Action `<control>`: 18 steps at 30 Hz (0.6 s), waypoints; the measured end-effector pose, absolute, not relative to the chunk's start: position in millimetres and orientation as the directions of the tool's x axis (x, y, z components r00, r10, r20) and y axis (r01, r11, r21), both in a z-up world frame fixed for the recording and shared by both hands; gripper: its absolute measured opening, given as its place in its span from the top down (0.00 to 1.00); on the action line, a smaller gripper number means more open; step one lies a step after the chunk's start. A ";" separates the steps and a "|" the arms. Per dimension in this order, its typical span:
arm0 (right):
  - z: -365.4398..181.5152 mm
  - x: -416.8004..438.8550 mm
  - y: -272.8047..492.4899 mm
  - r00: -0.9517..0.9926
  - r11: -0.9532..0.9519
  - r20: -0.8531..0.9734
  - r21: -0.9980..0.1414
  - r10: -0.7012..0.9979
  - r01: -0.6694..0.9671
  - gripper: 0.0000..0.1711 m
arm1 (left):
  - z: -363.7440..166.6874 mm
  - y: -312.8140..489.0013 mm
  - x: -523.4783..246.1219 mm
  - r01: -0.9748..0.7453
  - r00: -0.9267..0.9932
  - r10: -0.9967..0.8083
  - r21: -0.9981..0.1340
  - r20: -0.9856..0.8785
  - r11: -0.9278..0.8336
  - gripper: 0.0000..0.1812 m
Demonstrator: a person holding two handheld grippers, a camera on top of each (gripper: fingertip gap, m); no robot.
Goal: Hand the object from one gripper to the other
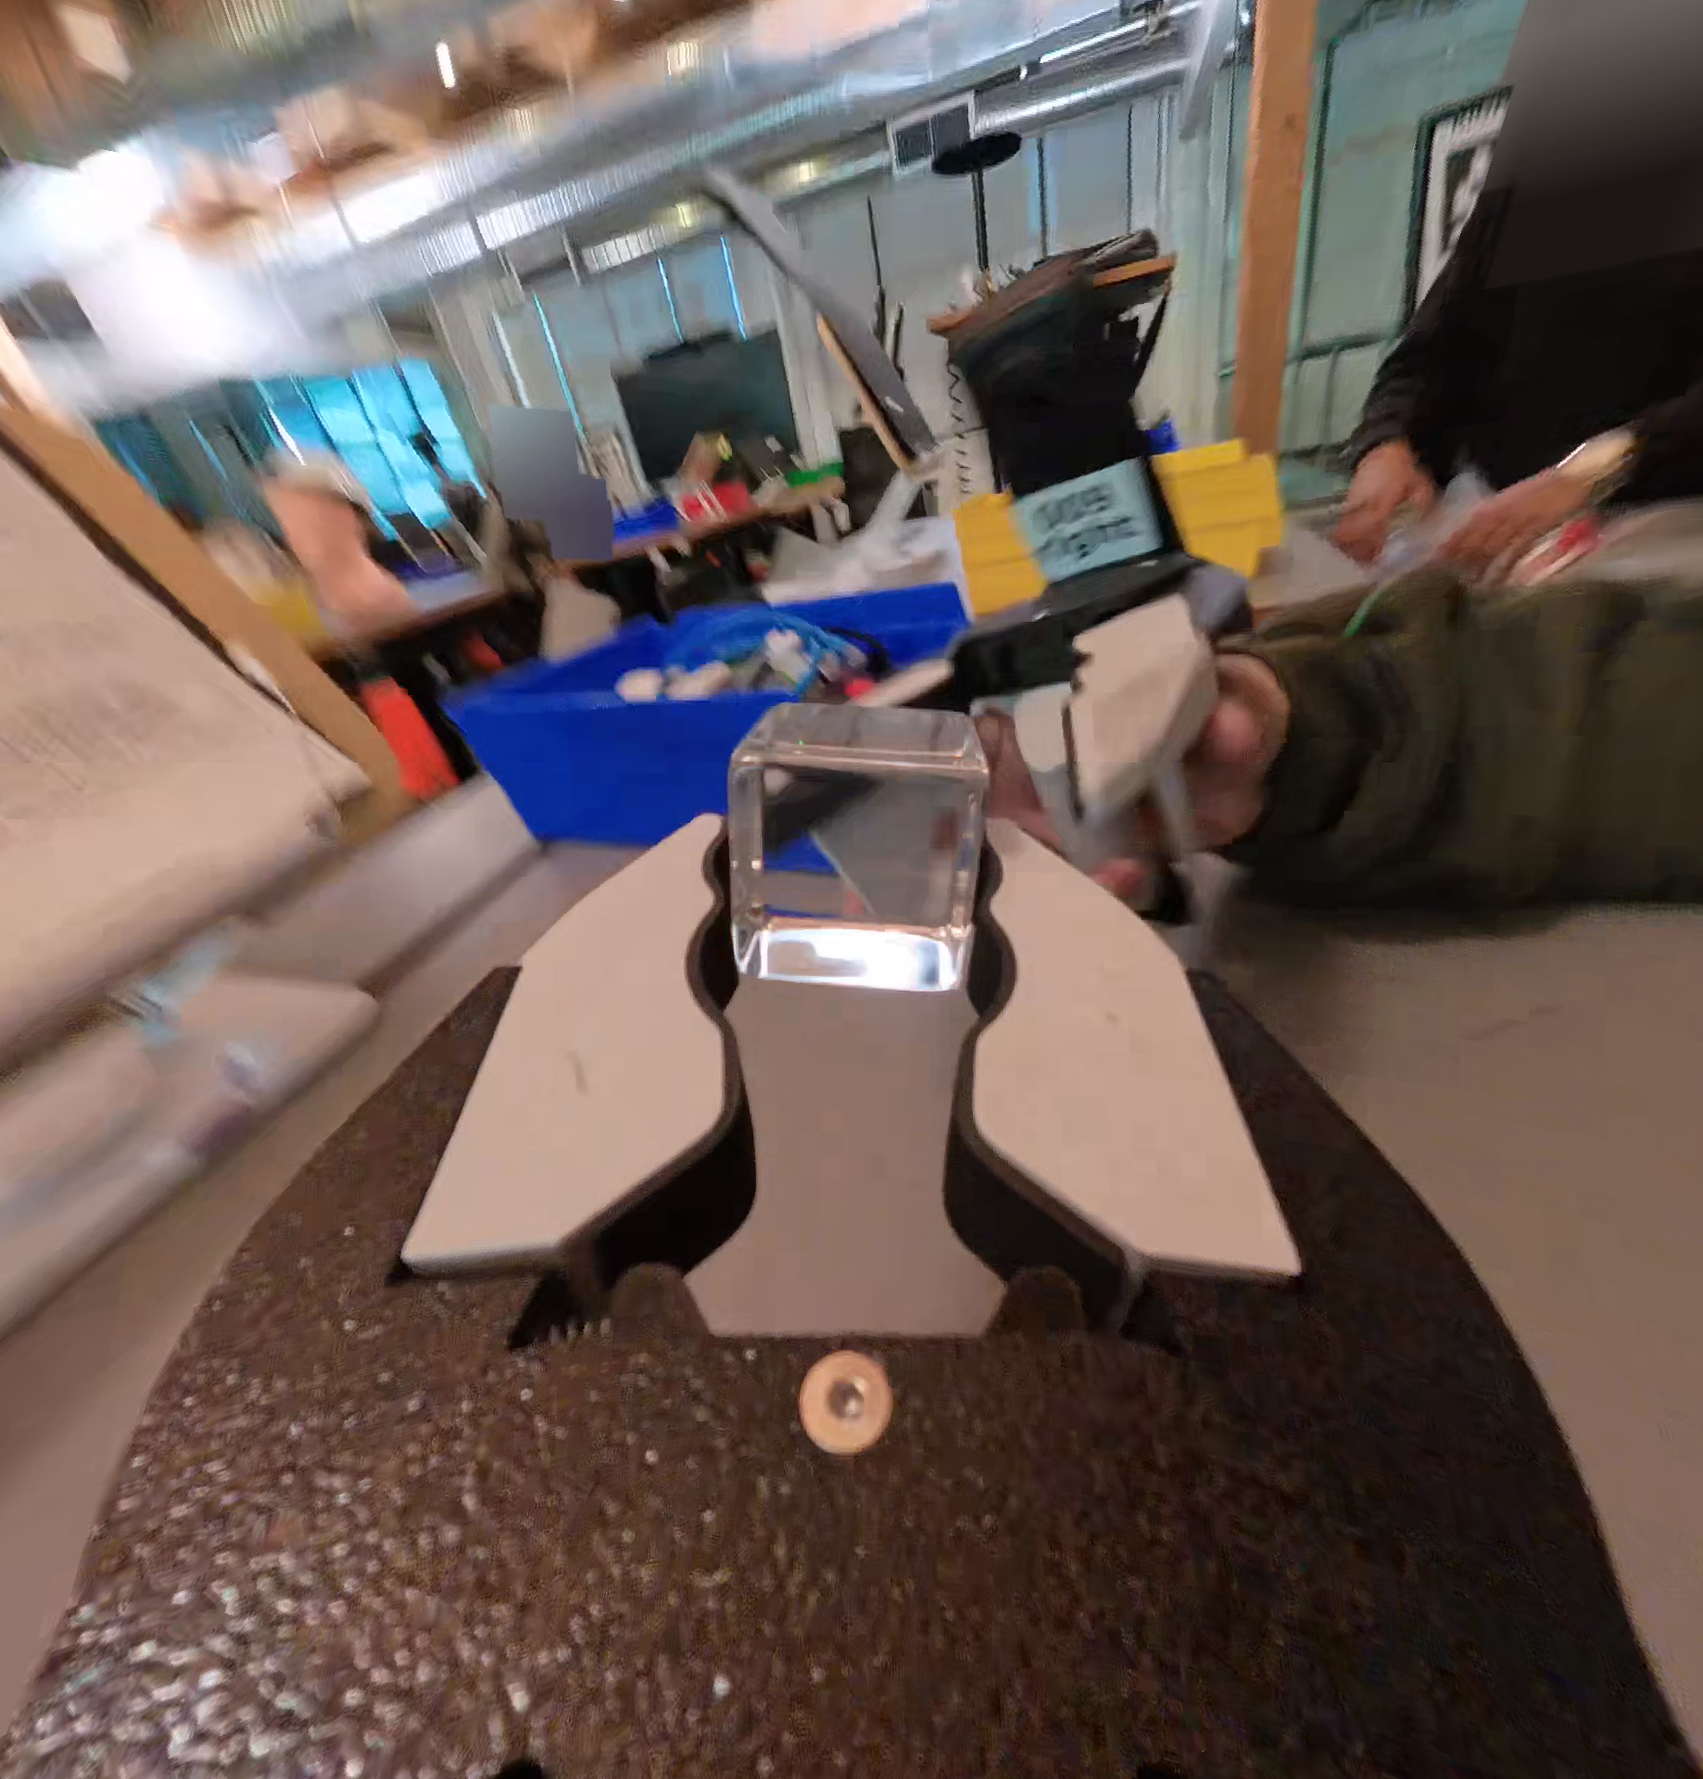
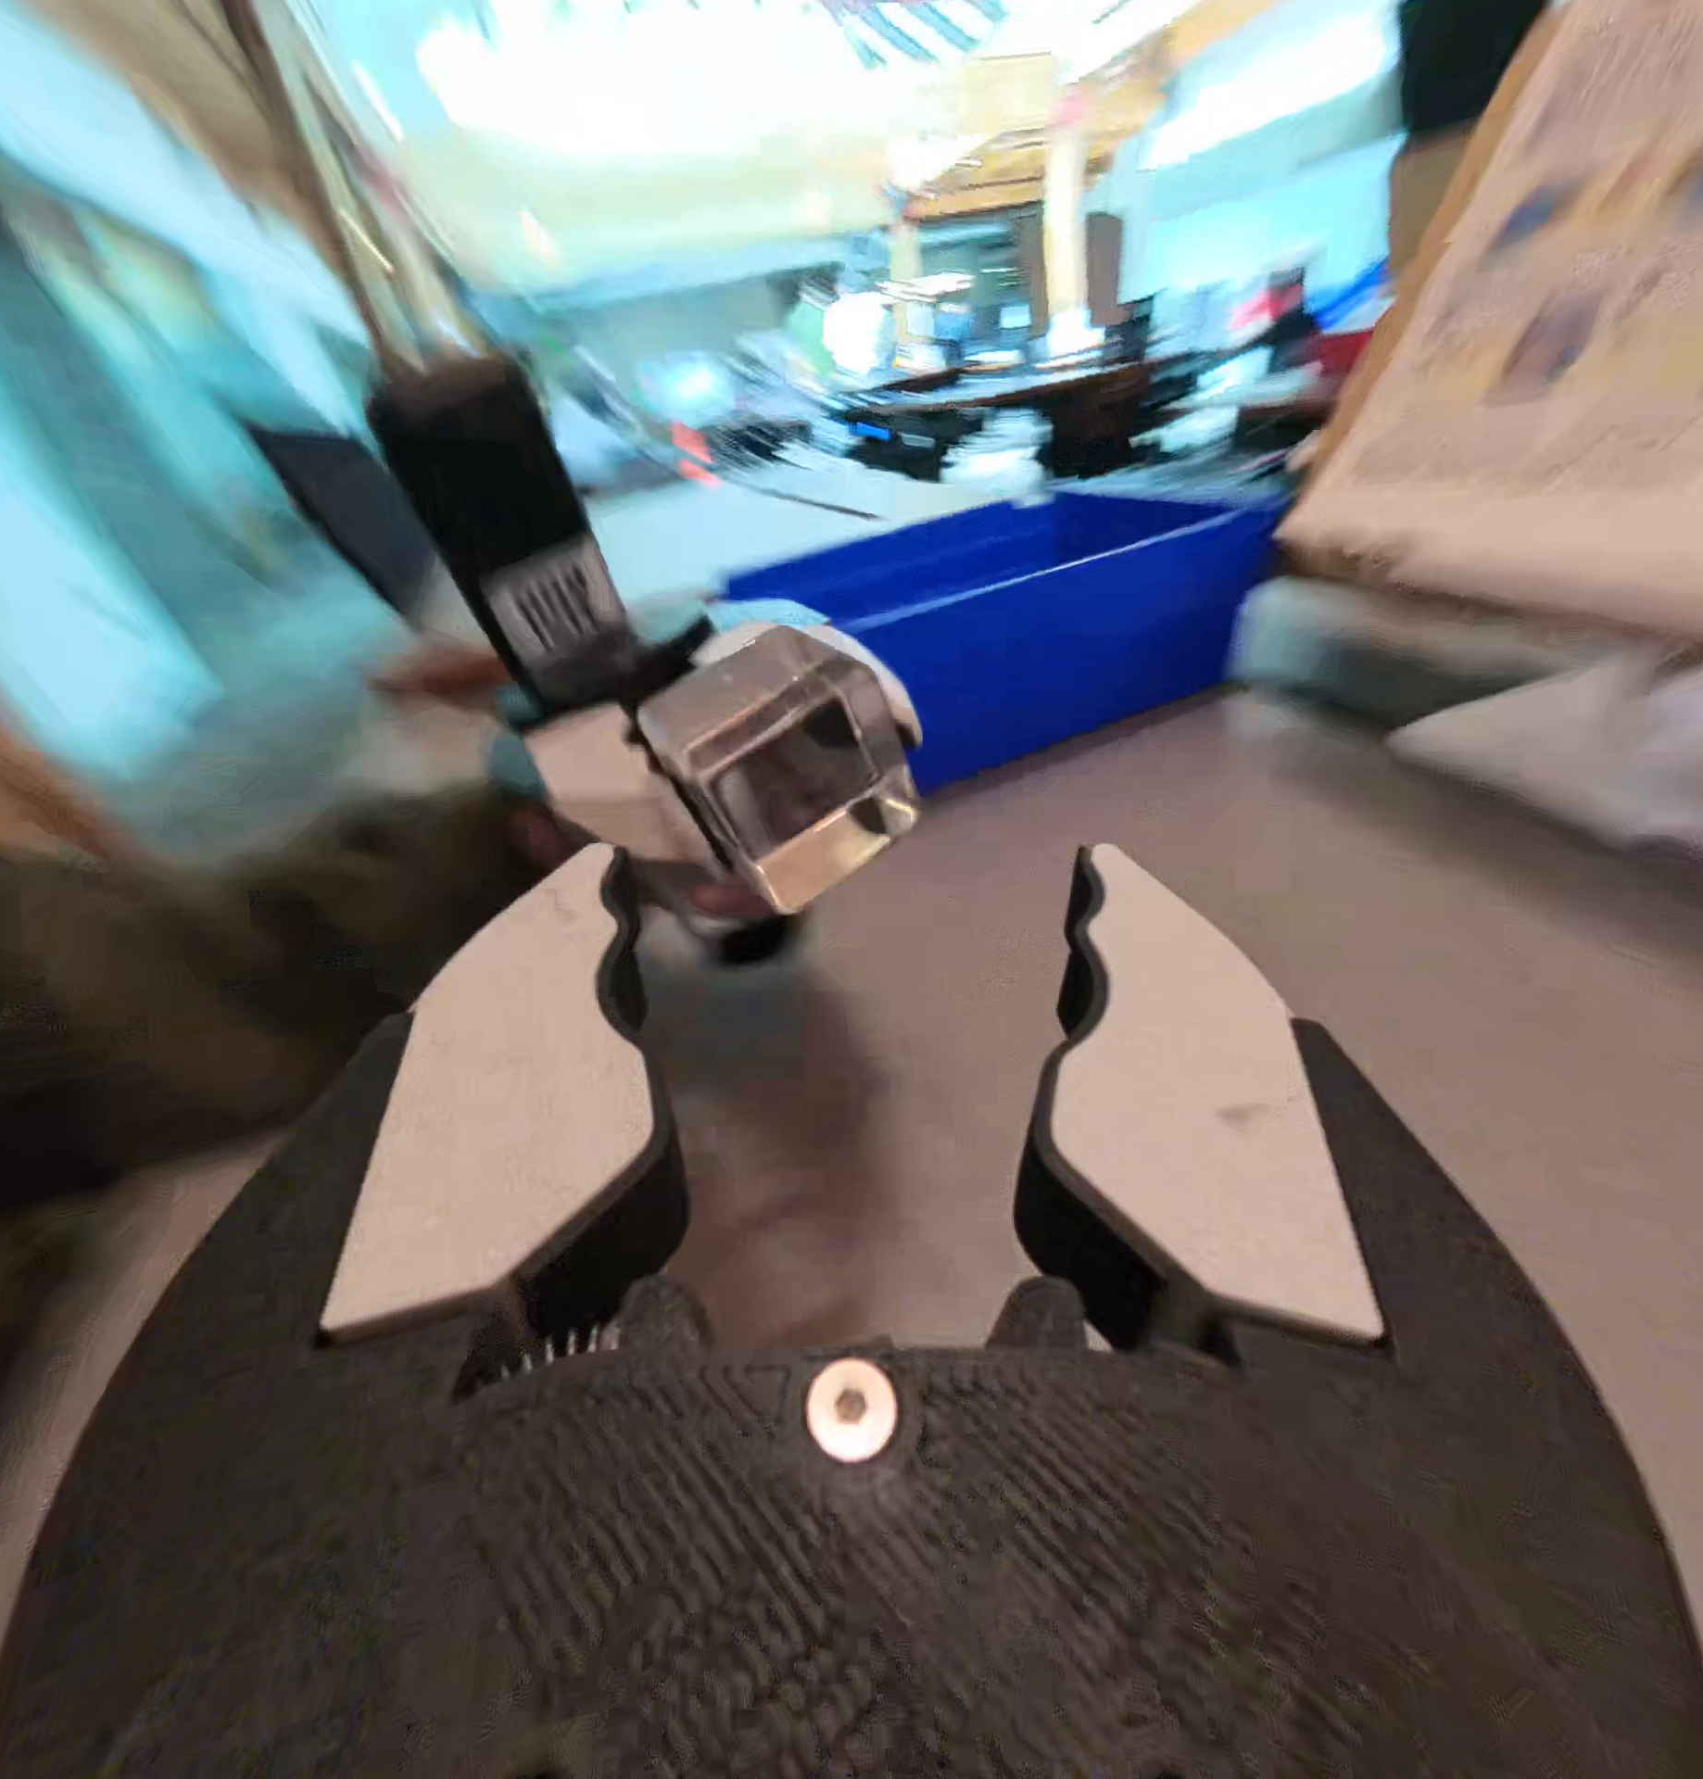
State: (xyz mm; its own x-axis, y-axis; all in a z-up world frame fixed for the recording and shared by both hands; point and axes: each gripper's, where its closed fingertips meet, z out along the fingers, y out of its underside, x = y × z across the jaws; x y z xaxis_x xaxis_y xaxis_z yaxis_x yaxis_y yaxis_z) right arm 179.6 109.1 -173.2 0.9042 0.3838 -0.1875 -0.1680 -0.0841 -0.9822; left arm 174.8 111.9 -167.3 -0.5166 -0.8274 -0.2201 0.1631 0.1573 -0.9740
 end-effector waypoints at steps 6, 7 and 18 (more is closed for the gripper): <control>-159.1 157.1 98.3 0.402 -0.316 -0.689 -0.669 0.603 -0.673 0.60 | -167.9 93.2 171.1 0.304 -0.445 -0.739 -0.861 -0.506 0.408 0.75; -160.6 155.8 99.3 0.399 -0.322 -0.692 -0.667 0.601 -0.672 0.63 | -171.1 90.3 171.6 0.302 -0.448 -0.722 -0.850 -0.527 0.432 0.75; -180.4 206.3 112.5 0.976 -0.070 0.006 -0.997 0.218 0.022 0.73 | -191.6 104.0 187.5 -0.042 -0.499 -0.856 -0.982 -0.139 0.184 0.58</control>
